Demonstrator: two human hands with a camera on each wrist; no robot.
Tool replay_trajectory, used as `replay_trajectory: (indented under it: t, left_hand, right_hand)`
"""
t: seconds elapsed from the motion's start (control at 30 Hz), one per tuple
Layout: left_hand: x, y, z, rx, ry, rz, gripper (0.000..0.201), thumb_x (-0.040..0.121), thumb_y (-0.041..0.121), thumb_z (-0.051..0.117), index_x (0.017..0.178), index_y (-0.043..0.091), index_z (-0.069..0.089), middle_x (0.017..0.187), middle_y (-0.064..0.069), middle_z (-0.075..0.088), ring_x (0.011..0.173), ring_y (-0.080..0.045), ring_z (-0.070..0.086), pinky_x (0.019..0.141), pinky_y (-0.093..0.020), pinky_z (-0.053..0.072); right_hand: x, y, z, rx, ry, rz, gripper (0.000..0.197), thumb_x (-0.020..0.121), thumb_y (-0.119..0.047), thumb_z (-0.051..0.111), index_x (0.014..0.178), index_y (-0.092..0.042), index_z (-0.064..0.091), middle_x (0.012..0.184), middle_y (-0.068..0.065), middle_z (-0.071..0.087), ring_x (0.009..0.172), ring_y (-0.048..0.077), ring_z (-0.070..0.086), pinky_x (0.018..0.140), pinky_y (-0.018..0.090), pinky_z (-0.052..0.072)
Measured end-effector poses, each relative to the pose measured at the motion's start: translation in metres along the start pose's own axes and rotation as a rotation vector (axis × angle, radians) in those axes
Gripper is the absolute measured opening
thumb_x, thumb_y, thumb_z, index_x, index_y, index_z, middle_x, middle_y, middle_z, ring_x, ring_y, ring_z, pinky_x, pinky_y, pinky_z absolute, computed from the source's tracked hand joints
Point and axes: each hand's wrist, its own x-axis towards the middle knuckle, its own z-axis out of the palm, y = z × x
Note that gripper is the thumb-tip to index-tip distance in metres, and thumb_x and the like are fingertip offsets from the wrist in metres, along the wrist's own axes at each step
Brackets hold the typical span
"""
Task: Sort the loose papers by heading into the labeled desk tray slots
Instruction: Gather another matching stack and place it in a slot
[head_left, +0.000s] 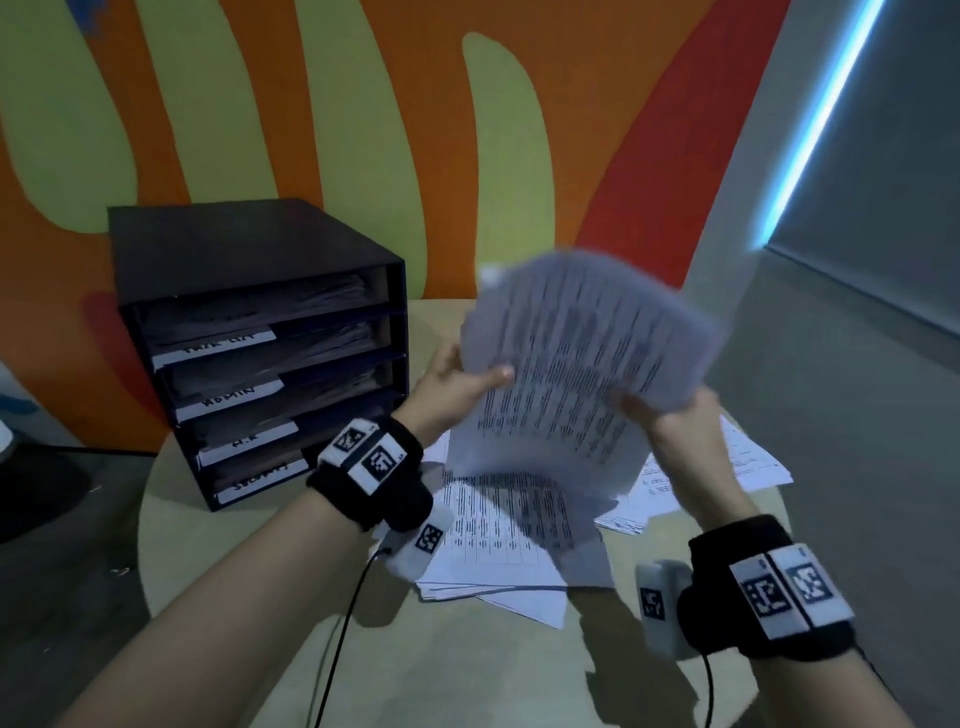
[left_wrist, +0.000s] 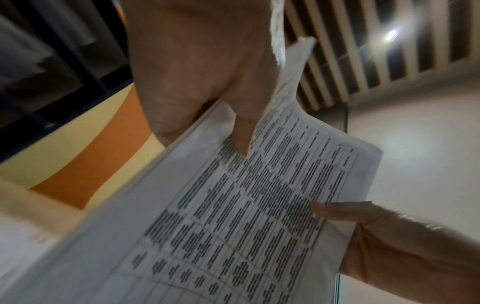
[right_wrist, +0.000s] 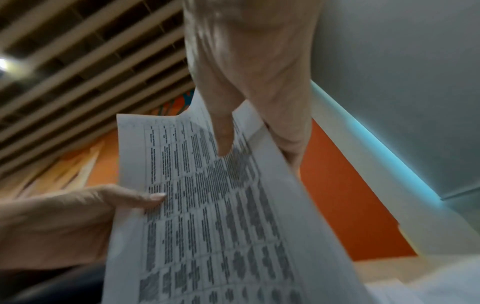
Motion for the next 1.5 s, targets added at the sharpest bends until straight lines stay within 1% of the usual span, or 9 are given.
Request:
replay_trajectory:
  t: [0.13, 0.3, 0.4, 0.47, 0.57, 0.7, 1.03, 1.17, 1.5]
  left_hand:
    - [-0.007, -0.056, -0.006, 0.132, -0.152, -0.201, 0.046, 0.075, 0.019, 0.080, 0.118, 0.009, 0.064, 0.117, -0.010, 0.069, 0.109, -0.026, 0.064, 0.100, -0.049, 0.048]
    - [0.006, -0.095, -0.032, 0.385, 0.064, -0.437, 0.078, 0.076, 0.023, 0.083, 0.139, 0.010, 0.039, 0.134, -0.007, 0.049, 0.120, -0.024, 0.051, 0.096, -0.036, 0.048]
    - [0.011, -0.109, -0.033, 0.505, 0.056, -0.524, 0.110, 0.048, 0.043, 0.092, 0.137, 0.011, 0.037, 0.137, -0.012, 0.051, 0.118, -0.028, 0.056, 0.094, -0.040, 0.053]
    - [0.011, -0.112, -0.027, 0.749, -0.010, -0.560, 0.119, 0.063, 0.042, 0.088, 0.148, -0.002, 0.016, 0.145, -0.022, 0.038, 0.131, -0.036, 0.042, 0.105, -0.043, 0.043]
    - [0.011, -0.111, -0.019, 0.787, -0.030, -0.587, 0.113, 0.076, 0.027, 0.083, 0.150, -0.005, 0.003, 0.151, -0.025, 0.029, 0.135, -0.036, 0.038, 0.104, -0.039, 0.042]
    - [0.010, -0.112, -0.010, 0.812, -0.149, -0.555, 0.096, 0.085, 0.010, 0.072, 0.152, 0.004, 0.004, 0.129, -0.022, 0.054, 0.111, -0.033, 0.058, 0.082, -0.036, 0.052]
    - [-0.030, -0.112, -0.008, 0.890, -0.298, -0.473, 0.107, 0.082, 0.004, 0.069, 0.154, 0.018, -0.009, 0.094, -0.016, 0.061, 0.081, -0.028, 0.060, 0.068, -0.035, 0.049]
    - [-0.024, -0.102, -0.010, 1.021, -0.394, -0.584, 0.094, 0.074, 0.038, 0.081, 0.145, 0.016, 0.023, 0.143, -0.025, 0.023, 0.121, -0.042, 0.042, 0.094, -0.041, 0.045]
    - [-0.004, -0.097, 0.016, 1.003, -0.260, -0.648, 0.094, 0.072, 0.041, 0.084, 0.138, -0.001, 0.031, 0.139, -0.019, 0.036, 0.124, -0.037, 0.046, 0.098, -0.046, 0.046]
  right_hand:
    - [-0.004, 0.039, -0.008, -0.126, 0.064, 0.172, 0.011, 0.083, -0.001, 0.067, 0.086, 0.008, 0.064, 0.075, 0.006, 0.063, 0.071, 0.017, 0.054, 0.062, 0.032, 0.043]
    - [0.000, 0.039, -0.047, -0.094, 0.292, 0.199, 0.013, 0.081, 0.007, 0.064, 0.090, -0.003, 0.062, 0.078, 0.006, 0.062, 0.070, 0.018, 0.055, 0.070, 0.029, 0.044]
    - [-0.006, 0.057, -0.069, -0.156, 0.251, 0.328, 0.019, 0.082, 0.012, 0.060, 0.095, -0.002, 0.061, 0.079, 0.005, 0.061, 0.069, 0.019, 0.055, 0.068, 0.029, 0.043]
    - [-0.014, 0.077, -0.080, -0.236, 0.179, 0.449, 0.018, 0.081, 0.015, 0.060, 0.094, 0.002, 0.061, 0.074, 0.007, 0.061, 0.067, 0.022, 0.055, 0.064, 0.029, 0.043]
    - [-0.027, 0.101, -0.094, -0.305, 0.116, 0.581, 0.008, 0.082, 0.013, 0.062, 0.085, 0.006, 0.062, 0.070, 0.013, 0.059, 0.063, 0.024, 0.054, 0.062, 0.031, 0.043]
    - [-0.040, 0.104, -0.107, -0.255, 0.134, 0.635, 0.018, 0.084, 0.011, 0.063, 0.098, 0.001, 0.062, 0.083, 0.012, 0.063, 0.077, 0.028, 0.059, 0.078, 0.039, 0.044]
    - [-0.046, 0.105, -0.108, -0.248, 0.103, 0.700, 0.030, 0.086, 0.009, 0.061, 0.116, 0.006, 0.061, 0.107, 0.021, 0.066, 0.097, 0.038, 0.062, 0.094, 0.050, 0.048]
    - [-0.048, 0.106, -0.102, -0.282, 0.073, 0.718, 0.035, 0.084, 0.009, 0.063, 0.118, 0.004, 0.061, 0.110, 0.022, 0.065, 0.101, 0.039, 0.062, 0.095, 0.054, 0.048]
    - [-0.049, 0.100, -0.099, -0.299, 0.033, 0.692, 0.038, 0.084, 0.014, 0.058, 0.120, 0.003, 0.061, 0.107, 0.017, 0.063, 0.092, 0.032, 0.057, 0.079, 0.039, 0.045]
